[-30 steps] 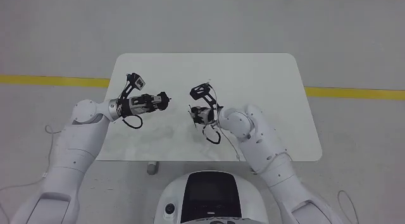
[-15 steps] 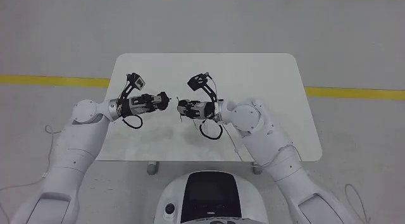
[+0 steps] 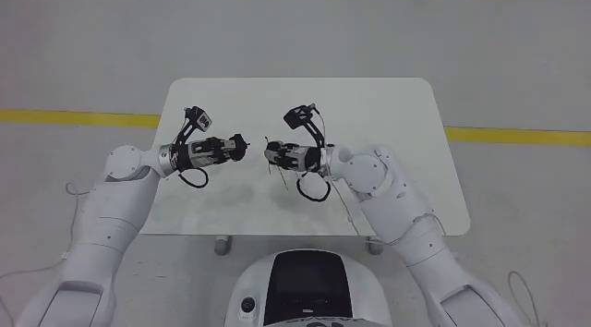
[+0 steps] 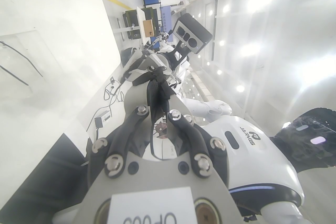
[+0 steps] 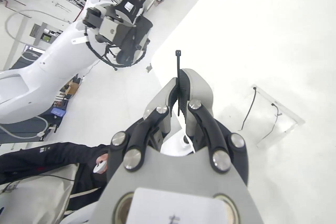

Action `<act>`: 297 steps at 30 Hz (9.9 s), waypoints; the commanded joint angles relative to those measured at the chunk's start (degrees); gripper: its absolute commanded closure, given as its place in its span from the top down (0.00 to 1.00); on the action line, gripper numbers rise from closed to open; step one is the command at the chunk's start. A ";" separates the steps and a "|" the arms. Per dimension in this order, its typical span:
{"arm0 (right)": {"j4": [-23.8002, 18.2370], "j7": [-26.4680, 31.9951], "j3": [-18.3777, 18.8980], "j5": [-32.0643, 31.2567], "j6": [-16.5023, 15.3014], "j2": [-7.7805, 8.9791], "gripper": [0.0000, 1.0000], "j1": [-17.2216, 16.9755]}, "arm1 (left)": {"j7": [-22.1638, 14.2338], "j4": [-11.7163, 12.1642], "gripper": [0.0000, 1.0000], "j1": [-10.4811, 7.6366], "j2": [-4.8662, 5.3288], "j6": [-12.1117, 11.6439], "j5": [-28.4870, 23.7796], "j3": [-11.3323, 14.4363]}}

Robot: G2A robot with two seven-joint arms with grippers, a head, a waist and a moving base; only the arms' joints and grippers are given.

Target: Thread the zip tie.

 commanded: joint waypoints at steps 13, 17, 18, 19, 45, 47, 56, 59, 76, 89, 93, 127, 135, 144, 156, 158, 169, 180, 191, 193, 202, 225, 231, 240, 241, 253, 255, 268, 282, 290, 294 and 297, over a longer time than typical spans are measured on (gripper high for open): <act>-6.09 -9.94 -6.68 11.49 0.01 7.66 0.00 3.03 | 0.00 0.00 0.00 0.00 0.00 0.00 0.00 0.00; -6.10 -10.77 -6.94 11.33 0.01 7.85 0.00 3.21 | 0.00 0.00 0.00 0.00 0.00 0.00 0.00 0.00; -6.10 -10.77 -6.94 11.33 0.01 7.85 0.00 3.21 | 0.00 0.00 0.00 0.00 0.00 0.00 0.00 0.00; -6.10 -10.77 -6.94 11.33 0.01 7.85 0.00 3.21 | 0.00 0.00 0.00 0.00 0.00 0.00 0.00 0.00; -2.65 -36.42 -22.15 7.63 0.01 12.73 0.00 10.11 | 0.00 0.00 0.00 0.00 0.00 0.00 0.00 0.00; -2.34 -39.36 -24.51 8.28 0.01 13.42 0.00 11.38 | 0.00 0.00 0.00 0.00 0.00 0.00 0.00 0.00; -1.98 -49.62 -34.24 8.97 0.01 16.52 0.00 16.76 | 0.00 0.00 0.00 0.00 0.00 0.00 0.00 0.00; -1.98 -49.62 -34.24 8.97 0.01 16.52 0.00 16.76 | 0.00 0.00 0.00 0.00 0.00 0.00 0.00 0.00; -1.77 -55.90 -36.14 1.78 0.01 16.92 0.00 17.76 | 0.00 0.00 0.00 0.00 0.00 0.00 0.00 0.00; 1.89 -70.32 -47.24 -1.47 0.01 18.18 0.00 24.18 | 0.00 0.00 0.00 0.00 0.00 0.00 0.00 0.00; 1.89 -70.32 -47.24 -1.47 0.01 18.18 0.00 24.18 | 0.00 0.00 0.00 0.00 0.00 0.00 0.00 0.00; -2.34 -73.13 -45.02 -10.74 0.01 21.17 0.00 20.95 | 0.00 -8.67 0.00 0.31 10.74 5.63 -13.89 12.74; -2.61 -74.19 -45.29 -10.84 0.01 21.34 0.00 21.33 | 0.39 -8.68 0.00 0.21 10.88 5.36 -14.05 12.92; -4.33 -72.08 -43.63 -11.62 0.01 21.24 0.00 19.20 | 0.42 -9.85 0.00 0.91 10.93 6.67 -13.41 12.41; -5.84 -73.04 -45.54 -11.33 0.01 21.80 0.00 20.19 | 0.00 -10.15 0.00 1.25 11.28 7.31 -13.80 12.15; -5.91 -73.35 -46.14 -10.90 0.01 21.90 0.00 20.56 | 0.00 -10.15 0.00 1.25 11.36 7.24 -13.67 12.24; -5.19 -75.36 -49.33 -9.29 0.01 22.44 0.00 22.99 | 0.00 -10.19 0.00 1.25 11.40 7.21 -13.53 12.29; -3.62 -75.93 -51.32 -8.00 0.01 21.33 0.00 24.73 | 0.00 -10.19 0.00 1.25 11.40 7.21 -13.53 12.29; -2.82 -75.37 -51.32 -7.92 0.01 20.49 0.00 24.70 | 0.00 -10.19 0.00 1.25 11.40 7.21 -13.53 12.29; -2.72 -75.34 -51.32 -7.92 0.01 20.41 0.00 24.67 | 0.00 -10.19 0.00 1.25 11.40 7.21 -13.53 12.29; -2.38 -75.15 -51.32 -7.74 0.01 20.25 0.00 24.59 | 0.00 -10.19 0.00 1.25 11.40 7.21 -13.53 12.29; -2.80 -75.23 -51.32 -8.00 0.01 20.38 0.00 24.61 | 0.00 -10.19 0.00 1.25 11.40 7.21 -13.53 12.29; -2.64 -74.68 -51.32 -7.67 0.01 20.31 0.00 24.59 | 0.00 -10.19 0.00 1.25 11.40 7.21 -13.53 12.29; -2.36 -74.45 -51.32 -7.38 0.01 20.15 0.00 24.43 | 0.00 -10.19 0.00 1.25 11.40 7.21 -13.53 12.29; -2.34 -74.67 -51.32 -7.48 0.01 20.15 0.00 24.43 | 0.00 -10.19 0.00 1.25 11.40 7.21 -13.53 12.29; -2.15 -76.06 -51.32 -8.12 0.01 20.35 0.00 24.49 | 0.00 -10.19 0.00 1.25 11.40 7.21 -13.53 12.29; -2.12 -76.15 -51.32 -8.13 0.01 20.35 0.00 24.49 | 0.00 -10.19 0.00 1.25 11.40 7.21 -13.53 12.29; -2.11 -76.32 -51.32 -8.53 0.01 20.12 0.00 24.54 | 0.00 -10.19 0.00 1.25 11.40 7.21 -13.53 12.29; -1.72 -75.46 -51.32 -8.35 0.01 19.85 0.00 24.50 | 0.00 -10.19 0.00 1.25 11.40 7.21 -13.53 12.29; -1.36 -75.67 -51.32 -8.29 0.01 19.84 0.00 24.42 | 0.00 -10.19 0.00 1.25 11.40 7.21 -13.53 12.29; -1.21 -76.14 -51.32 -8.22 0.01 20.03 0.00 24.30 | 0.00 -10.19 0.00 1.25 11.40 7.21 -13.53 12.29; -1.18 -76.48 -51.32 -8.05 0.01 20.28 0.00 24.16 | 0.00 -10.19 0.00 1.25 11.40 7.21 -13.53 12.29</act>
